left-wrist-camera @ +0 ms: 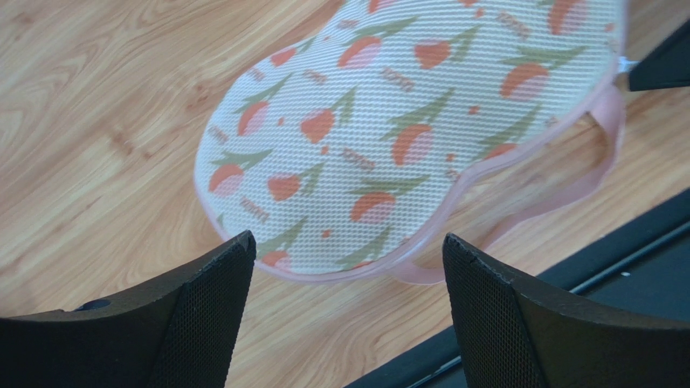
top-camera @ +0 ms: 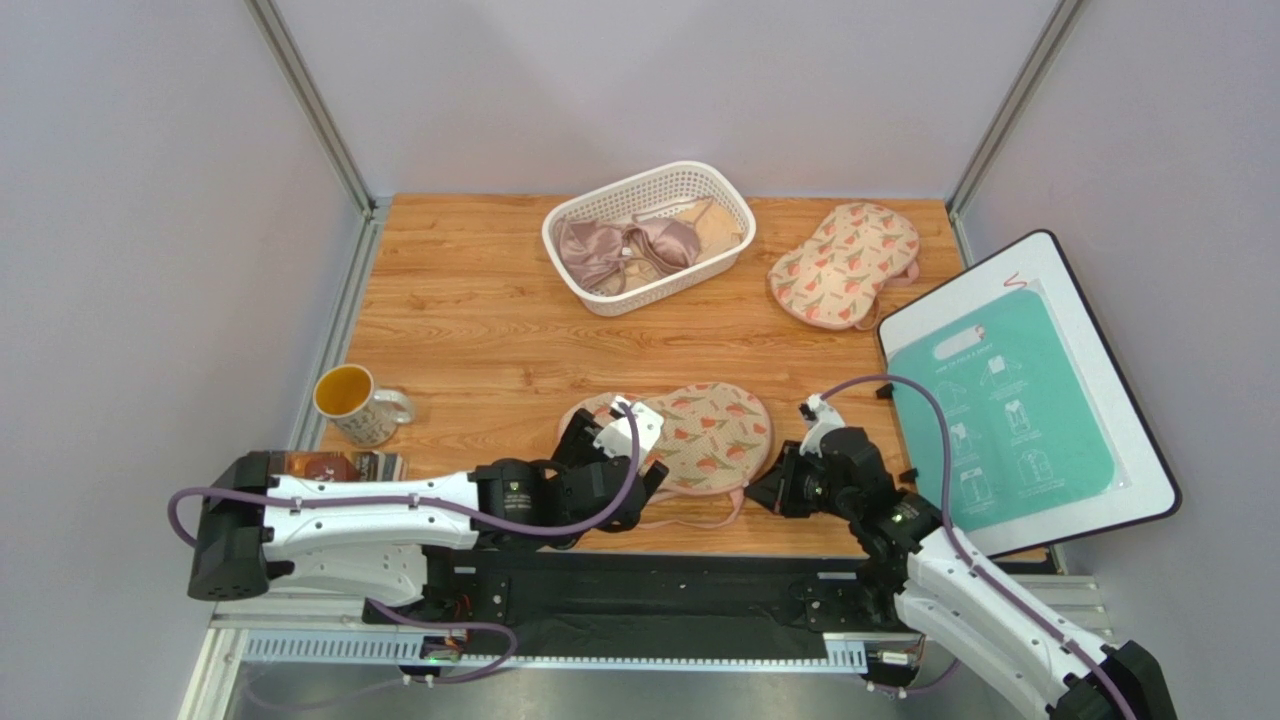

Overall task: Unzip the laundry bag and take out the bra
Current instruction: Unzip the laundry bag at the center of the board.

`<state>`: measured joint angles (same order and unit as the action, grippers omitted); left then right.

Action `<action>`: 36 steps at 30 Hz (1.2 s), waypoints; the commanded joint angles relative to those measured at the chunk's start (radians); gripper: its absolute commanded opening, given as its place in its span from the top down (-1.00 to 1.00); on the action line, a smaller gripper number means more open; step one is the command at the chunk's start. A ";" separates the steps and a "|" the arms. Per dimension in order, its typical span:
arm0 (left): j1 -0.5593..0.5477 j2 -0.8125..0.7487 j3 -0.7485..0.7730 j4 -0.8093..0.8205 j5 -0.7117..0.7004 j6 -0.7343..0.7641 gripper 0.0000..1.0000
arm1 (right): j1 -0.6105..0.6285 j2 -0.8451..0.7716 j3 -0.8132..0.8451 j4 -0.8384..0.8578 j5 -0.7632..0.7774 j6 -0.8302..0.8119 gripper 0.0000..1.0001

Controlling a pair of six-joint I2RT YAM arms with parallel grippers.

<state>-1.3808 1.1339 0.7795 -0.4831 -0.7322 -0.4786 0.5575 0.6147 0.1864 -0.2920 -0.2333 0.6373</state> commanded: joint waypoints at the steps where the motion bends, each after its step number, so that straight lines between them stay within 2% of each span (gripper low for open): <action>1: -0.012 0.047 0.017 0.159 0.147 0.112 -0.82 | -0.004 -0.018 0.025 0.014 -0.003 -0.016 1.00; 5: -0.020 0.147 0.013 0.357 0.249 0.167 -0.82 | -0.004 -0.023 0.025 0.013 -0.004 -0.016 1.00; 13: -0.046 0.421 0.147 0.524 0.313 0.394 -0.70 | -0.004 -0.027 0.024 0.016 -0.014 -0.019 1.00; 19: -0.046 0.518 0.158 0.609 0.304 0.442 -0.70 | -0.005 -0.033 0.022 0.016 -0.023 -0.022 1.00; 29: -0.046 0.648 0.179 0.635 0.199 0.426 -0.64 | -0.004 -0.033 0.019 0.025 -0.040 -0.025 1.00; 32: -0.046 0.670 0.184 0.643 0.142 0.423 -0.57 | -0.005 -0.036 0.018 0.028 -0.047 -0.025 1.00; 35: -0.046 0.682 0.182 0.666 0.110 0.425 -0.33 | -0.004 -0.038 0.018 0.028 -0.050 -0.027 1.00; 36: -0.046 0.685 0.184 0.669 0.093 0.423 -0.15 | -0.004 -0.041 0.018 0.028 -0.052 -0.027 1.00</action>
<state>-1.4208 1.8034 0.9268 0.1249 -0.5602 -0.0628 0.5575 0.5892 0.1864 -0.2947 -0.2584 0.6270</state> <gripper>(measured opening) 0.685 0.006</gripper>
